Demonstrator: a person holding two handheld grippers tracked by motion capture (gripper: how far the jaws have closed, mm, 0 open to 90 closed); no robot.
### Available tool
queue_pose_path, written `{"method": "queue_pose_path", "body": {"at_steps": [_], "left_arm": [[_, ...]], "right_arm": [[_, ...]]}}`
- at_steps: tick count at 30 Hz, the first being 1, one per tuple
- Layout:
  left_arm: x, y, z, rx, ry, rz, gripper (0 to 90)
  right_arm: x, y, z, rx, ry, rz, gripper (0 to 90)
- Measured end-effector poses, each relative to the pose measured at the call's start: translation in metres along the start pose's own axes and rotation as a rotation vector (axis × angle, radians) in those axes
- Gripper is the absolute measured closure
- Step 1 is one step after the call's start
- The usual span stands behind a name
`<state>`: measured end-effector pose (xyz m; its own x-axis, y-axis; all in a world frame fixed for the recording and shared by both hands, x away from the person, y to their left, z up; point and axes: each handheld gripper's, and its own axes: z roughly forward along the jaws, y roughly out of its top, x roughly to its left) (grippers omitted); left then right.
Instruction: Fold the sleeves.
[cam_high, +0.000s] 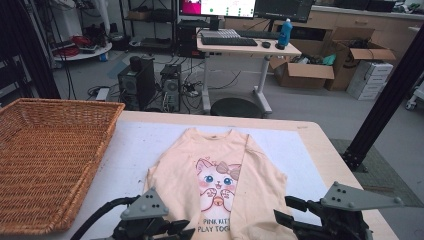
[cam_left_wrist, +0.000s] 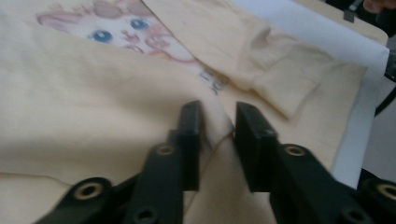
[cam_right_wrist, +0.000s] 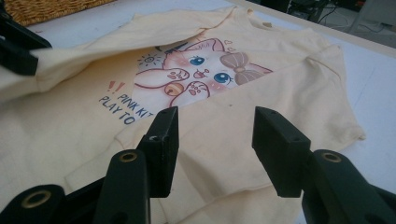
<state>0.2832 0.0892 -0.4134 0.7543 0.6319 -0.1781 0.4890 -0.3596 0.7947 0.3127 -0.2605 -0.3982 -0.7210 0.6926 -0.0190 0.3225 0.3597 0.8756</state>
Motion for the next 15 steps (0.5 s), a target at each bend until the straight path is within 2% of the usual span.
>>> {"method": "queue_pose_path", "body": {"at_steps": [2, 3, 4, 9, 15], "left_arm": [[-0.002, -0.001, 0.002, 0.002, -0.016, 0.01, 68.8], [-0.003, -0.001, 0.001, -0.002, -0.01, 0.014, 65.8], [-0.002, 0.0, 0.0, -0.003, -0.008, 0.009, 59.8], [0.01, 0.004, -0.011, -0.051, 0.027, -0.031, 43.9], [0.021, 0.008, -0.02, -0.103, 0.059, -0.025, 32.0]], "right_arm": [[-0.001, 0.0, 0.0, -0.002, 0.001, -0.002, 51.1], [-0.001, 0.0, 0.0, -0.002, 0.002, -0.001, 51.1], [-0.001, 0.0, 0.0, -0.003, 0.001, -0.002, 51.1], [-0.004, 0.001, 0.002, -0.001, 0.0, 0.005, 47.9], [-0.009, 0.003, 0.006, -0.009, -0.016, 0.022, 35.2]]}}
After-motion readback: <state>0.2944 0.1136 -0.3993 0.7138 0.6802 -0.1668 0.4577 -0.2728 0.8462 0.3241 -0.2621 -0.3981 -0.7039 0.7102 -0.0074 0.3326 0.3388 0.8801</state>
